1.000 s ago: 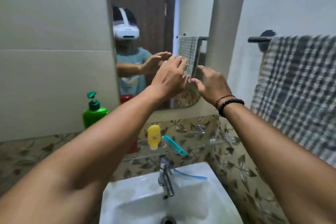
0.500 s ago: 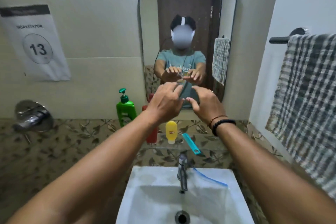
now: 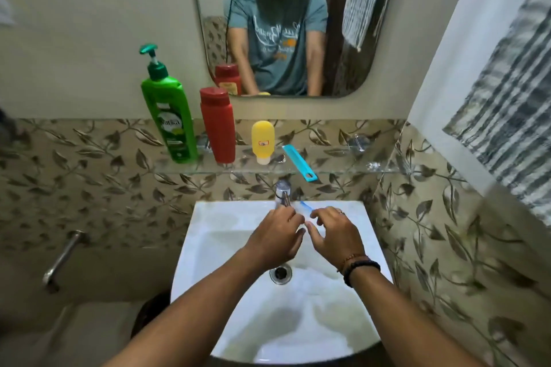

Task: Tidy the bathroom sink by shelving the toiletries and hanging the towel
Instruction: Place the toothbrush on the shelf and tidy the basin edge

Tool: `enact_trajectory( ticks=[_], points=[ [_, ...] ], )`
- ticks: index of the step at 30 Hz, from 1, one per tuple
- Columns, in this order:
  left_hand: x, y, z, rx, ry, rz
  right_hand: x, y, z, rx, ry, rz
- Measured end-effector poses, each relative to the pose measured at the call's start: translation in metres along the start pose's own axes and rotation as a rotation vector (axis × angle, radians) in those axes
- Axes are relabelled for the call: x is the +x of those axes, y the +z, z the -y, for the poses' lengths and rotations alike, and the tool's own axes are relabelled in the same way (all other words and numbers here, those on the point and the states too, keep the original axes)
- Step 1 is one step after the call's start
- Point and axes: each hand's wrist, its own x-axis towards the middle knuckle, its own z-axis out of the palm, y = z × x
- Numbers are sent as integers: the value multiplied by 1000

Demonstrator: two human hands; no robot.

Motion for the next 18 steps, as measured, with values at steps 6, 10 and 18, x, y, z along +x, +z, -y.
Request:
enact_trajectory(
  ticks=[6, 10, 18],
  points=[
    [-14, 61, 6, -30, 44, 203, -14, 45, -36, -125, 189, 350],
    [-25, 116, 12, -17, 10, 397, -18, 74, -60, -188, 233, 458],
    [-32, 227, 30, -99, -178, 624, -12, 126, -99, -253, 220, 454]
  ],
)
